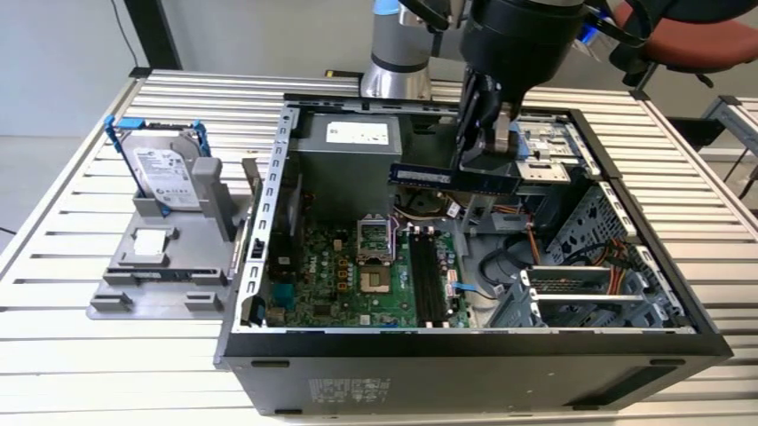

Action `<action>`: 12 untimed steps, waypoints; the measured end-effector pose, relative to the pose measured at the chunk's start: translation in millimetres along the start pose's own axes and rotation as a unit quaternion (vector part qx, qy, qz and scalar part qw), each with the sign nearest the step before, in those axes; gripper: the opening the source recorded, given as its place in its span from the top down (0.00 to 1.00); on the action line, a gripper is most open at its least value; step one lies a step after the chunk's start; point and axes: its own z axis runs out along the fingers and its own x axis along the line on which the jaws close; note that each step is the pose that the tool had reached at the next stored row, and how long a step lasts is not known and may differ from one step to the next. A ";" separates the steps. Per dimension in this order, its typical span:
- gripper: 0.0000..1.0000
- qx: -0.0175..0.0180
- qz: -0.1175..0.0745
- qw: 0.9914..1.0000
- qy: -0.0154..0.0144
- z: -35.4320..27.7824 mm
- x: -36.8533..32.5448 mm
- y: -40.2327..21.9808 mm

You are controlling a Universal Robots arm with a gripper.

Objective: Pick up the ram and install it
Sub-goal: 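Pick up the ram and move it above insertion slot, then insert the ram into the slot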

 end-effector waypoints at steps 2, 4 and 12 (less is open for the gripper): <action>1.00 0.000 0.005 1.000 0.000 0.0 0.0 0.0; 1.00 0.000 0.009 1.000 0.000 0.0 0.0 0.0; 1.00 0.000 0.033 0.999 -0.002 0.0 0.0 0.0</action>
